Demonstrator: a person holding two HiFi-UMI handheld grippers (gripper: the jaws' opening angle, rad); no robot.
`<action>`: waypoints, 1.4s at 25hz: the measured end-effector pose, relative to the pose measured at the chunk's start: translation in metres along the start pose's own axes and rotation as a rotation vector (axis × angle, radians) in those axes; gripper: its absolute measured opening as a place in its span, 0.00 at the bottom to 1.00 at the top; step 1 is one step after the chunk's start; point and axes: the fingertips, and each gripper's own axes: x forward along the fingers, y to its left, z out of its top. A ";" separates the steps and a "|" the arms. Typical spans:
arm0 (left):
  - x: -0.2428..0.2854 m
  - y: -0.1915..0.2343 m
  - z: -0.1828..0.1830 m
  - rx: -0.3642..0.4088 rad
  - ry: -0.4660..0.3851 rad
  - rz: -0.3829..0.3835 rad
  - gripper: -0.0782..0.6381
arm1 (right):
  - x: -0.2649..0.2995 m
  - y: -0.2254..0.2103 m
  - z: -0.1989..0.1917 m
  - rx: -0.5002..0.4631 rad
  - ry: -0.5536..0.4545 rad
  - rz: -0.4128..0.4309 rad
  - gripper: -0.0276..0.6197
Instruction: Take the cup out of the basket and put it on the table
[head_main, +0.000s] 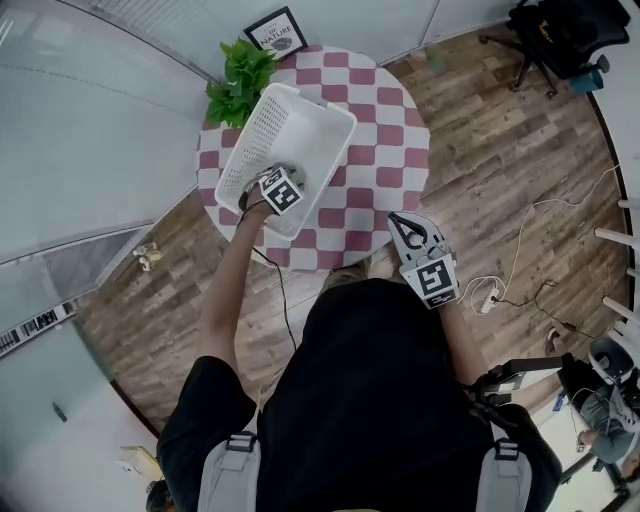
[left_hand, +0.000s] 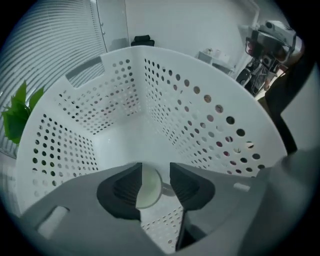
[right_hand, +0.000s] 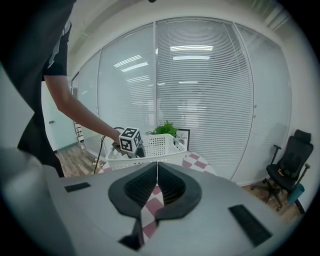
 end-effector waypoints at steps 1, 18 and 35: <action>0.004 0.000 -0.001 -0.008 0.014 -0.014 0.33 | 0.001 -0.001 0.001 -0.003 0.002 -0.004 0.06; 0.056 0.002 -0.036 -0.113 0.235 -0.024 0.33 | 0.006 -0.004 0.001 0.007 0.017 0.009 0.06; 0.061 -0.007 -0.040 -0.045 0.259 -0.047 0.17 | 0.001 -0.007 -0.006 0.014 0.011 0.002 0.06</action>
